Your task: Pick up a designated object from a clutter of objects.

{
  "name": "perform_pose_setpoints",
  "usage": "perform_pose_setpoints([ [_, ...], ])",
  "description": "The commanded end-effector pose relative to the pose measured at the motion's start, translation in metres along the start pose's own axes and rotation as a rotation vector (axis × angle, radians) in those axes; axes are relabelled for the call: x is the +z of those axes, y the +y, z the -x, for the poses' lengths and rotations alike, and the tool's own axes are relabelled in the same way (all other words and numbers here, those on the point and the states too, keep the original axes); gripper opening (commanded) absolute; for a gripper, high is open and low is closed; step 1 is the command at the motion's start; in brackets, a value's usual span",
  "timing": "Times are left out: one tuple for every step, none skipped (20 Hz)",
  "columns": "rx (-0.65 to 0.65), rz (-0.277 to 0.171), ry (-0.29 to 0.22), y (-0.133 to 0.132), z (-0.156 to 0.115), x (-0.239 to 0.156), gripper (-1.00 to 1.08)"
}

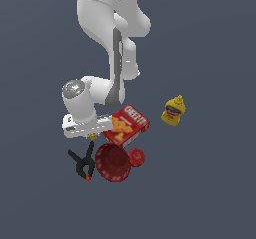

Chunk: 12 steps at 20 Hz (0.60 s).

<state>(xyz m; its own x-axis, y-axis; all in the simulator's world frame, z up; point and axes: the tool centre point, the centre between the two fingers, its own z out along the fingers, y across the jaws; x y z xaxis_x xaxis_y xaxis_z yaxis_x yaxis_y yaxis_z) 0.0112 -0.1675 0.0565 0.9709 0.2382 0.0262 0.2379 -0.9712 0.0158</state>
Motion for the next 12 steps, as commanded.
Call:
perform_pose_setpoints([
  [-0.001,0.0,0.0,-0.013,-0.002,-0.01,-1.0],
  [-0.001,0.0,0.0,-0.019,-0.002,-0.015,-1.0],
  [-0.001,-0.001,-0.001,-0.026,-0.003,-0.021,-1.0],
  [-0.001,-0.001,-0.001,-0.033,-0.004,-0.027,-1.0],
  [-0.001,-0.001,-0.002,-0.041,-0.005,-0.033,-1.0],
  [-0.001,-0.001,-0.003,-0.049,-0.006,-0.04,-1.0],
  [-0.001,-0.001,-0.003,-0.058,-0.007,-0.047,-1.0],
  [-0.001,-0.002,-0.004,-0.067,-0.008,-0.054,-1.0],
  [0.0,-0.002,-0.005,-0.077,-0.009,-0.062,-1.0],
  [0.0,-0.002,-0.006,-0.087,-0.01,-0.071,-1.0],
  [0.0,-0.002,-0.006,-0.097,-0.011,-0.079,-1.0],
  [0.0,-0.002,-0.007,-0.107,-0.012,-0.087,-1.0],
])
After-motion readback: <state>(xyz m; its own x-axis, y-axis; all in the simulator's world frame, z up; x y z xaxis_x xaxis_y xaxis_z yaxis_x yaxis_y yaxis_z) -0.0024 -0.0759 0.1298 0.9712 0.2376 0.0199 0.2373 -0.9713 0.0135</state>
